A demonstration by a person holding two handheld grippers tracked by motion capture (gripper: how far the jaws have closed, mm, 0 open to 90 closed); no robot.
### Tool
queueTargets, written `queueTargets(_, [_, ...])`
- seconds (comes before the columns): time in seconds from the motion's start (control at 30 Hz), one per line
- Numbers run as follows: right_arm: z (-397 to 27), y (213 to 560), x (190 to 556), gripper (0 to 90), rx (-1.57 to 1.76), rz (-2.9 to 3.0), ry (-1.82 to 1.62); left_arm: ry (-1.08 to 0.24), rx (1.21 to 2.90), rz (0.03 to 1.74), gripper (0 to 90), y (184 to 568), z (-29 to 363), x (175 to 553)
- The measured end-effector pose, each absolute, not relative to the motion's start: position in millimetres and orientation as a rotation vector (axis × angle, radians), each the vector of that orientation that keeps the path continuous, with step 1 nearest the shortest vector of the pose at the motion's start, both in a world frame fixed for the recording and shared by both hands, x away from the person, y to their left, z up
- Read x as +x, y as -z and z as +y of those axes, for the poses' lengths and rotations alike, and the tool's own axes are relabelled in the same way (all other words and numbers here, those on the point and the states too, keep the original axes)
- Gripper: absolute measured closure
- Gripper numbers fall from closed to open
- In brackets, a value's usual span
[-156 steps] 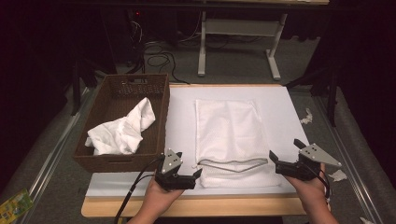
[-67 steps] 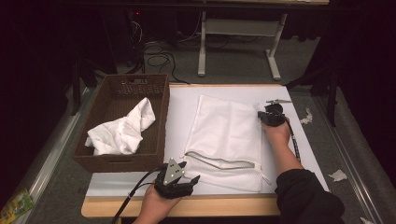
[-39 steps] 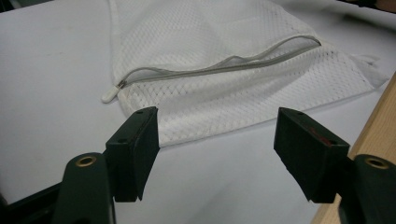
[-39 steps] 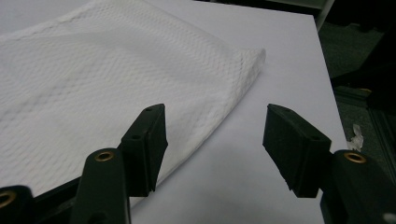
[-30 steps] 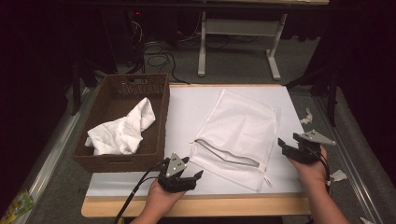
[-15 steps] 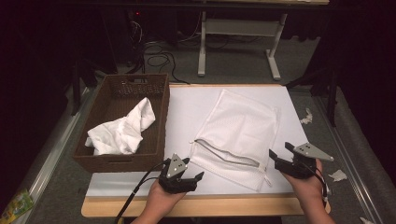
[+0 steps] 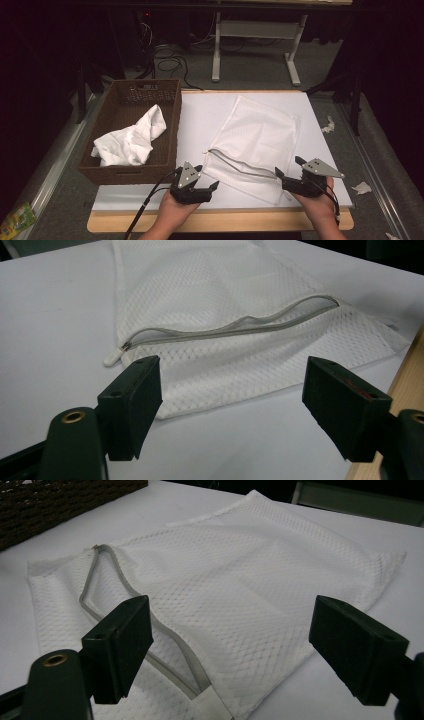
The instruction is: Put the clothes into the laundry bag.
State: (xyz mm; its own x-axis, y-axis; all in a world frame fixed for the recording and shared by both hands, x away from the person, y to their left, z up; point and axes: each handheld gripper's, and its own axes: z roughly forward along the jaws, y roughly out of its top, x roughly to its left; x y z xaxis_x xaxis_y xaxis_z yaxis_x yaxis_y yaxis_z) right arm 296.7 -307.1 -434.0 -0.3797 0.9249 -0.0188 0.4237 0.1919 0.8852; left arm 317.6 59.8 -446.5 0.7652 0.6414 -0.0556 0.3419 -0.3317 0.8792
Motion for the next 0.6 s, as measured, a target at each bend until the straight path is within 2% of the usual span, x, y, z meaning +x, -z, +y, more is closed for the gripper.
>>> queueTargets(0.4, [-316,433,298,15.6,1.28,1.86,-1.144,-0.421,1.962,0.773,8.4,438,57,323])
queueTargets(0.43, [-316,433,298,15.6,1.284,1.855,-1.144,-0.42,1.957,0.775,0.2,435,57,325])
queueTargets(0.6, [-313,434,300,15.6,1.272,1.875,-1.138,-0.41,1.921,0.769,0.0,423,59,324])
